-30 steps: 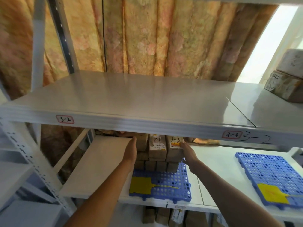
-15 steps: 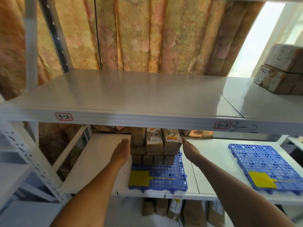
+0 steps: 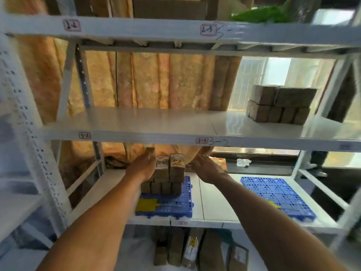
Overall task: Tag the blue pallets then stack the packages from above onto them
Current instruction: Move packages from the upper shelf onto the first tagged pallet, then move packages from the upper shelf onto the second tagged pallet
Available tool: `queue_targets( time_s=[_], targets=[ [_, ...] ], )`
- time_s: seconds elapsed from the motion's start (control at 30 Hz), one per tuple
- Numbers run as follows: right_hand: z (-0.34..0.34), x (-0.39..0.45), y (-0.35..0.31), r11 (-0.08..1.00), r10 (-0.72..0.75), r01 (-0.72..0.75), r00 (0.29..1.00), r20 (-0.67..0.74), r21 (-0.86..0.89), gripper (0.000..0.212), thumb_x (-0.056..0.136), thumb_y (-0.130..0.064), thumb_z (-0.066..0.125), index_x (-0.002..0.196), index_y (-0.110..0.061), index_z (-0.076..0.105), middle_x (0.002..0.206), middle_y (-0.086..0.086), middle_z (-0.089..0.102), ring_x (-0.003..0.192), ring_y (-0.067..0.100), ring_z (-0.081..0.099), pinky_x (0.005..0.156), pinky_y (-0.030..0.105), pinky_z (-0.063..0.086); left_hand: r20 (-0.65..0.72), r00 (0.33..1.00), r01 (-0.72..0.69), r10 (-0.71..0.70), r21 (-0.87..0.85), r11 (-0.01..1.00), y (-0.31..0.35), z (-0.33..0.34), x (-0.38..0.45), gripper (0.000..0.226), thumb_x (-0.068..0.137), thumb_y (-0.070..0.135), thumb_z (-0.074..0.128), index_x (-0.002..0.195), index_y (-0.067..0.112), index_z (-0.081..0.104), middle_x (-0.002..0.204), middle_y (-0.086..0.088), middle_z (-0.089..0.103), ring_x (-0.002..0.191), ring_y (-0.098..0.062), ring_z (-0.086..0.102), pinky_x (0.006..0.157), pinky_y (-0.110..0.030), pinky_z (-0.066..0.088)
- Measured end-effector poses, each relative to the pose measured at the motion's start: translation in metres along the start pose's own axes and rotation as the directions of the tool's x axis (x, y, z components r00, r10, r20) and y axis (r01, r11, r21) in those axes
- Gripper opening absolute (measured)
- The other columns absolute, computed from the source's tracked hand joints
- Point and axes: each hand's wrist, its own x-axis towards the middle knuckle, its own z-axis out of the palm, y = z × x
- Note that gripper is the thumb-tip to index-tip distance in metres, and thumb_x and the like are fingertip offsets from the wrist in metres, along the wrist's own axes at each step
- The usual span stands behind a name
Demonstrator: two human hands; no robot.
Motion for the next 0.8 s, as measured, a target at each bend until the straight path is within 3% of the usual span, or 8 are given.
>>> queue_targets(
  time_s=[0.13,0.27,0.37,0.43,0.5,0.57,0.7,0.8],
  targets=[
    [-0.032,-0.079,0.026,0.990,-0.132,0.130,0.990,-0.042,-0.060,0.058,0.106,-0.056,0.023,0.157,-0.030,0.036,0.164,0.007,0.039,0.148,0.033,0.040,0.112,0.053,0.041,0.064,0.990,-0.125,0.125,0.004,0.992,0.097,0.028,-0.061,0.061,0.103,0.056,0.022,0.153,0.026,0.040,0.164,-0.009,0.035,0.151,-0.031,0.031,0.123,-0.049,0.028],
    [-0.068,-0.129,0.070,1.000,-0.014,0.013,0.994,-0.108,-0.006,0.064,0.104,-0.060,0.023,0.153,-0.024,0.044,0.155,0.009,0.051,0.141,0.034,0.049,0.106,0.047,0.043,0.138,0.940,-0.313,0.312,-0.016,0.950,0.208,0.057,-0.112,0.055,0.105,0.051,0.023,0.152,0.027,0.041,0.164,-0.007,0.035,0.148,-0.032,0.038,0.119,-0.051,0.034],
    [-0.106,-0.150,0.114,1.000,-0.012,0.014,0.987,-0.160,0.008,0.045,0.105,-0.039,0.034,0.142,-0.022,0.053,0.146,0.012,0.059,0.134,0.034,0.056,0.102,0.042,0.046,0.171,0.894,-0.432,0.413,0.097,0.896,0.282,0.070,-0.123,0.062,0.102,0.053,0.017,0.153,0.027,0.040,0.167,-0.003,0.030,0.153,-0.030,0.028,0.121,-0.053,0.028],
    [-0.130,-0.157,0.144,0.999,0.038,-0.038,0.981,-0.190,0.002,0.041,0.105,-0.032,0.036,0.140,-0.018,0.055,0.141,0.016,0.062,0.130,0.036,0.058,0.101,0.041,0.047,0.170,0.871,-0.481,0.460,0.112,0.870,0.323,0.078,-0.124,0.057,0.102,0.052,0.021,0.149,0.029,0.045,0.159,-0.002,0.045,0.145,-0.028,0.042,0.116,-0.050,0.032],
    [-0.151,-0.158,0.173,0.995,0.091,-0.097,0.969,-0.232,-0.017,0.040,0.107,-0.036,0.032,0.133,-0.018,0.056,0.129,0.016,0.067,0.122,0.038,0.062,0.098,0.045,0.051,0.134,0.872,-0.479,0.471,0.035,0.877,0.359,0.083,-0.118,0.053,0.102,0.054,0.025,0.138,0.027,0.053,0.149,-0.005,0.056,0.135,-0.029,0.053,0.110,-0.048,0.038],
    [-0.173,-0.156,0.200,0.988,0.141,-0.154,0.948,-0.285,-0.022,0.043,0.106,-0.045,0.028,0.121,-0.020,0.058,0.114,0.012,0.068,0.113,0.037,0.066,0.094,0.048,0.054,0.129,0.861,-0.492,0.492,-0.033,0.870,0.393,0.089,-0.102,0.060,0.101,0.061,0.020,0.141,0.029,0.051,0.153,-0.007,0.052,0.137,-0.031,0.051,0.114,-0.050,0.038],
    [-0.214,-0.115,0.260,0.992,0.106,-0.121,0.917,-0.384,-0.017,0.043,0.109,-0.040,0.031,0.141,-0.019,0.050,0.143,0.011,0.057,0.130,0.037,0.058,0.102,0.050,0.052,0.069,0.842,-0.527,0.536,-0.112,0.843,0.449,0.098,-0.048,0.072,0.099,0.066,0.015,0.150,0.026,0.046,0.158,-0.006,0.047,0.141,-0.028,0.048,0.118,-0.047,0.036],
    [-0.240,-0.074,0.295,0.986,0.166,-0.159,0.841,-0.514,0.059,0.060,0.107,-0.054,0.027,0.150,-0.019,0.048,0.154,0.006,0.053,0.139,0.031,0.053,0.108,0.048,0.045,-0.046,0.872,-0.488,0.488,-0.177,0.855,0.471,0.102,0.002,0.077,0.097,0.070,0.013,0.151,0.026,0.045,0.158,-0.005,0.046,0.144,-0.028,0.046,0.116,-0.045,0.035]
  ],
)
